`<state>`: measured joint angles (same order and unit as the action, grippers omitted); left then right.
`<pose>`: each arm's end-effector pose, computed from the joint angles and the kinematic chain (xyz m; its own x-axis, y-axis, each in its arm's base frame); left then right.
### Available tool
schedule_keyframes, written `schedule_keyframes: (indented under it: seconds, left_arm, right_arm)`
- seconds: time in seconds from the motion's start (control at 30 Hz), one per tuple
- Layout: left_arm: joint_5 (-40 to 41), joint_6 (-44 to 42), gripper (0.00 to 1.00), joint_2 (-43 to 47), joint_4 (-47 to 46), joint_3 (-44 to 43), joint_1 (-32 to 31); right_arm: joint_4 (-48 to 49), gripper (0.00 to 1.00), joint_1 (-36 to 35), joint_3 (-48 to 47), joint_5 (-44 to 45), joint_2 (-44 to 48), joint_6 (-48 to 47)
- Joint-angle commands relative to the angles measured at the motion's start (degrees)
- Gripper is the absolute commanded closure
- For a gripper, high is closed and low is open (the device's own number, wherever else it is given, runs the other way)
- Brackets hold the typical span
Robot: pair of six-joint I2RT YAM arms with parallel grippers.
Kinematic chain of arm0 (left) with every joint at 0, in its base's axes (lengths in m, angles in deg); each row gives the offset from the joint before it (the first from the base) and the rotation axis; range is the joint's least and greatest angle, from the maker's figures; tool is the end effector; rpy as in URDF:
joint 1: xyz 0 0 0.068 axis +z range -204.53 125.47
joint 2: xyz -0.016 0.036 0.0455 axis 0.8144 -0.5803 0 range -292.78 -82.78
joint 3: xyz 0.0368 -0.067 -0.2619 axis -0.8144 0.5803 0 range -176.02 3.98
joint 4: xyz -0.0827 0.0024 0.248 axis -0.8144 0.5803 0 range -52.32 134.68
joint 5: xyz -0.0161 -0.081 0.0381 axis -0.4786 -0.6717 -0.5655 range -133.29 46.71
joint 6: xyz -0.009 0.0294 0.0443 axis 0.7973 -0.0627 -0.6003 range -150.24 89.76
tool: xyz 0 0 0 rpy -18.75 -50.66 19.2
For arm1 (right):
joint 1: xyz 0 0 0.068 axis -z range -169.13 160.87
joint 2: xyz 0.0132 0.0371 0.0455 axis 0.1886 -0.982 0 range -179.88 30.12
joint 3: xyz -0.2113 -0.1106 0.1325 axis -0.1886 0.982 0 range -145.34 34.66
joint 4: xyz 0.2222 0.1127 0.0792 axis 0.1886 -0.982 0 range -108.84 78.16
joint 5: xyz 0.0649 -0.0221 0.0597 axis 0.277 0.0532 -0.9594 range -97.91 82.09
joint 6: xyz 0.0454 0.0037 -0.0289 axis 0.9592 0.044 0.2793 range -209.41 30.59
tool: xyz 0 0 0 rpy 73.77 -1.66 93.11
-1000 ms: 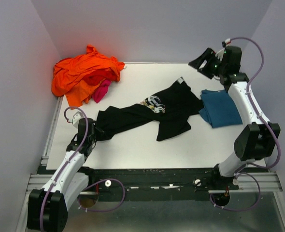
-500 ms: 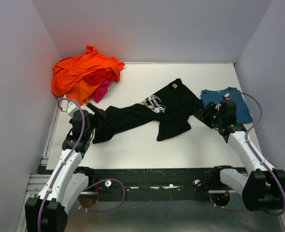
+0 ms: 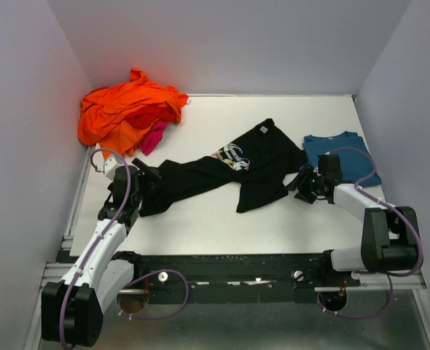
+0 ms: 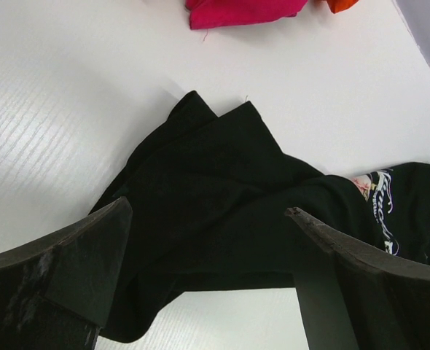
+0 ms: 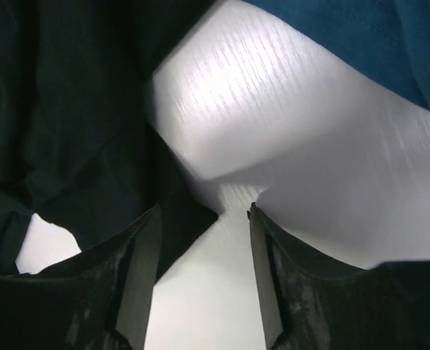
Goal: Fold and stack the t-shirts
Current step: Flatten out the tshirt
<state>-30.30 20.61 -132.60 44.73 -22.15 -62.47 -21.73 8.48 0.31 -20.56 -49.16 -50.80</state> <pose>0.1909 -0.0187 0.2162 -0.2756 -0.7245 -0.6317 -0.4285 0.6809 -0.5940 0.2488 0.0182 0.1535 -0.7422 0.5784 -0.3385 0.3793 0.7789 0.4994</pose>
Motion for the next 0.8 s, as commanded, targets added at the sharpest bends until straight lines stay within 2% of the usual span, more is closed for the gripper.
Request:
schedule_keyframes:
  seconds: [0.0,0.1,0.23,0.3,0.33,0.53,0.77]
  left_arm:
    - [1.7,0.0,0.01,-0.8,-0.1,-3.0,0.4]
    - [1.7,0.0,0.01,-1.2,-0.4,-3.4,0.4]
    - [1.5,0.2,0.01,-2.2,-0.6,-3.7,0.4]
    - [1.2,-0.1,0.01,-2.2,-0.2,-4.1,0.3]
    - [0.9,-0.4,0.01,-2.1,-0.5,-3.8,0.3]
    - [-1.8,-0.6,0.04,-2.1,-4.8,-2.0,0.1]
    - [-2.0,-1.2,0.07,-6.2,-6.7,-2.7,-0.8]
  right_arm:
    - [2.9,0.43,-1.9,-1.4,-2.0,-3.3,1.7]
    - [2.8,0.48,-3.3,-1.9,-2.1,-4.7,2.3]
    - [0.3,0.63,-3.7,-1.7,-0.3,-4.0,3.1]
    - [-0.5,0.94,-3.7,-0.9,2.4,-1.7,3.7]
    - [-1.4,0.99,-3.7,-1.0,3.5,-0.4,3.7]
    - [-10.9,0.99,-3.7,-6.2,7.4,9.6,1.7]
    - [-25.0,0.99,-3.7,-13.2,18.0,24.9,0.4]
